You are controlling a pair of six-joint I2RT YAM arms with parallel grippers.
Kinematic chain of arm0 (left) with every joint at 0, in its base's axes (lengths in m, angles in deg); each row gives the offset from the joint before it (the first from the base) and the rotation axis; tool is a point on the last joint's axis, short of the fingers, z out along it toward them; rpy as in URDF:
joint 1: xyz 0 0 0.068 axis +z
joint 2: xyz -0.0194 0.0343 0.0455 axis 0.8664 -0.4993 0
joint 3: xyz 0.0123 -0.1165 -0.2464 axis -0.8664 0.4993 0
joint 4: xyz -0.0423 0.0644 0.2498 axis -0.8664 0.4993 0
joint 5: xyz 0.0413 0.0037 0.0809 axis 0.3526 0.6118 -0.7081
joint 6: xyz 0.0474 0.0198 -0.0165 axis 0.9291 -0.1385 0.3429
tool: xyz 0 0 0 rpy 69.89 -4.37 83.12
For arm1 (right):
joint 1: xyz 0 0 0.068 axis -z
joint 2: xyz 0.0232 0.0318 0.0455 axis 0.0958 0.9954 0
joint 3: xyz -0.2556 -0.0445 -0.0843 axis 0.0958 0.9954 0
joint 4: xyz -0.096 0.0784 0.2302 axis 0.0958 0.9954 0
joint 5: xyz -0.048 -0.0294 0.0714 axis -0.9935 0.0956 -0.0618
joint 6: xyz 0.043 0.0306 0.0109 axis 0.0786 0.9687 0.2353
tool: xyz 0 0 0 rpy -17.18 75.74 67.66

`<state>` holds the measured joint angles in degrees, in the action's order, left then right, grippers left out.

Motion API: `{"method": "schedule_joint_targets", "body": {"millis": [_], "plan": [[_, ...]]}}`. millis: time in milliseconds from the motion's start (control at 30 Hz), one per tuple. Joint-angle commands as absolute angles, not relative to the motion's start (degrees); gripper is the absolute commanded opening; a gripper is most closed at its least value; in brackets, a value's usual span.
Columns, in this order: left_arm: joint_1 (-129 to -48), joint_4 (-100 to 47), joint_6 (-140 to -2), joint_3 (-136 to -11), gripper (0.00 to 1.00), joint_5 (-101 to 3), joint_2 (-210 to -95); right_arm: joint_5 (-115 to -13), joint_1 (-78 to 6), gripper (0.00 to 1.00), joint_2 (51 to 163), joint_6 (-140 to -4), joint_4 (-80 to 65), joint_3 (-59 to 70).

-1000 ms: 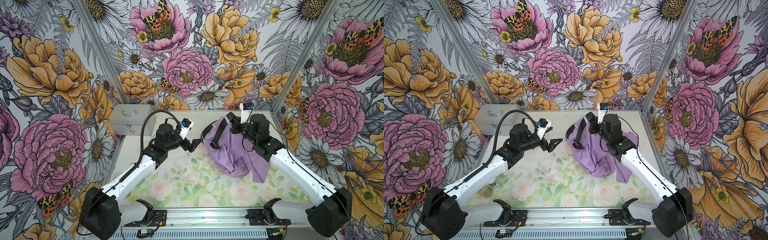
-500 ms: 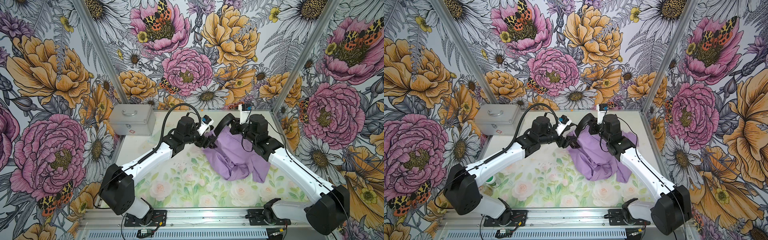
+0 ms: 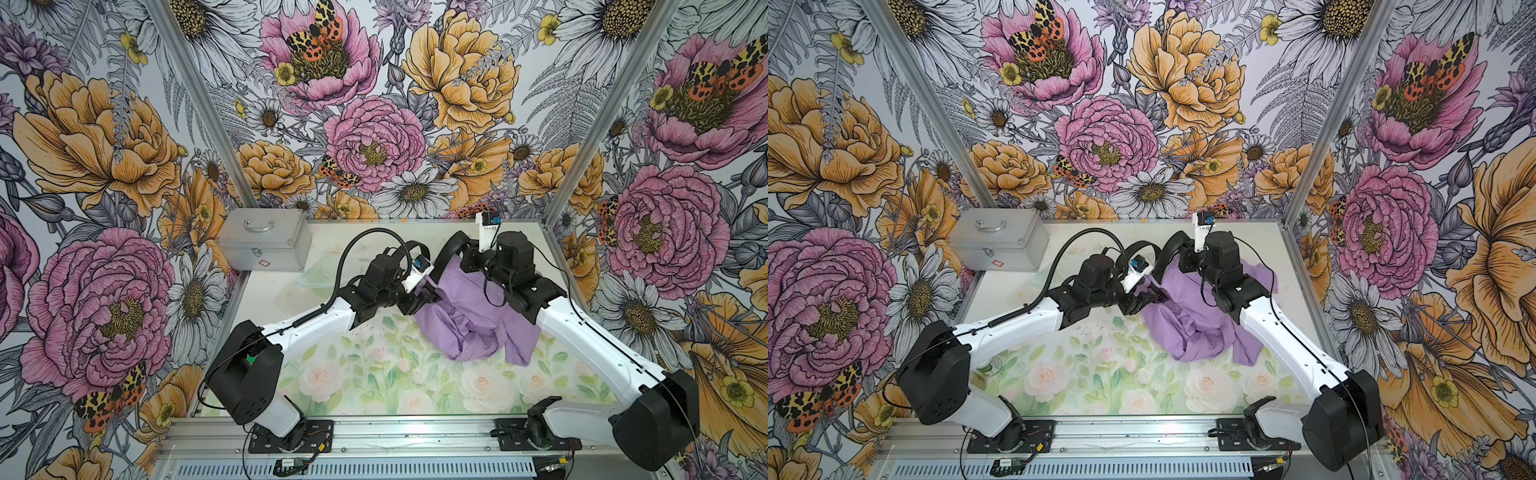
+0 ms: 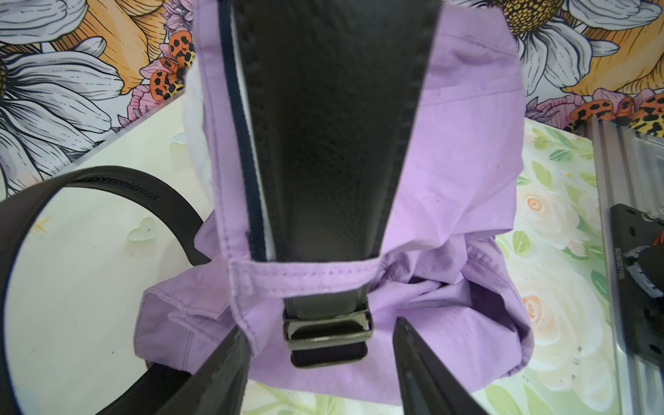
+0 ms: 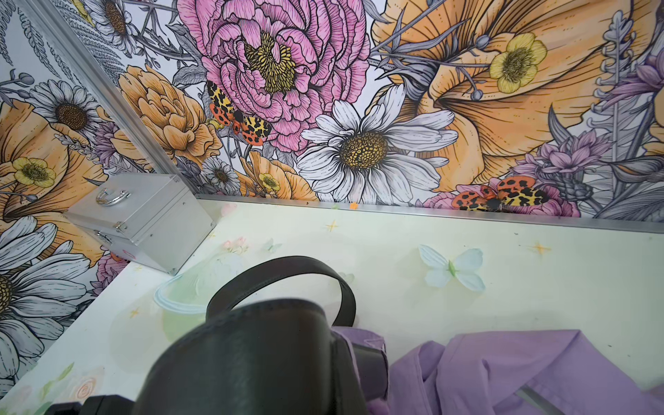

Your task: Remove the belt from the trousers

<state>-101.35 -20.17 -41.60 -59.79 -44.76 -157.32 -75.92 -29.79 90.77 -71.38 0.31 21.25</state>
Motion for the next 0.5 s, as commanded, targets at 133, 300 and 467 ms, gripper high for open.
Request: {"method": "schedule_joint_targets", "body": {"millis": [133, 300, 467], "plan": [[-101.2, -25.1, -44.9, -59.0, 0.66, -49.8, -158.0, -76.9, -29.5, 0.0, 90.1, -71.5, 1.0, 20.5], [-99.3, -36.5, -46.7, -47.7, 0.84, -50.5, -151.3, -77.8, -29.2, 0.0, 89.7, -71.7, 1.4, 20.7], [-99.1, -37.4, -47.0, -47.4, 0.8, -46.3, -151.9, -77.3, -29.2, 0.0, 89.7, -71.7, 1.4, 20.4]]}}
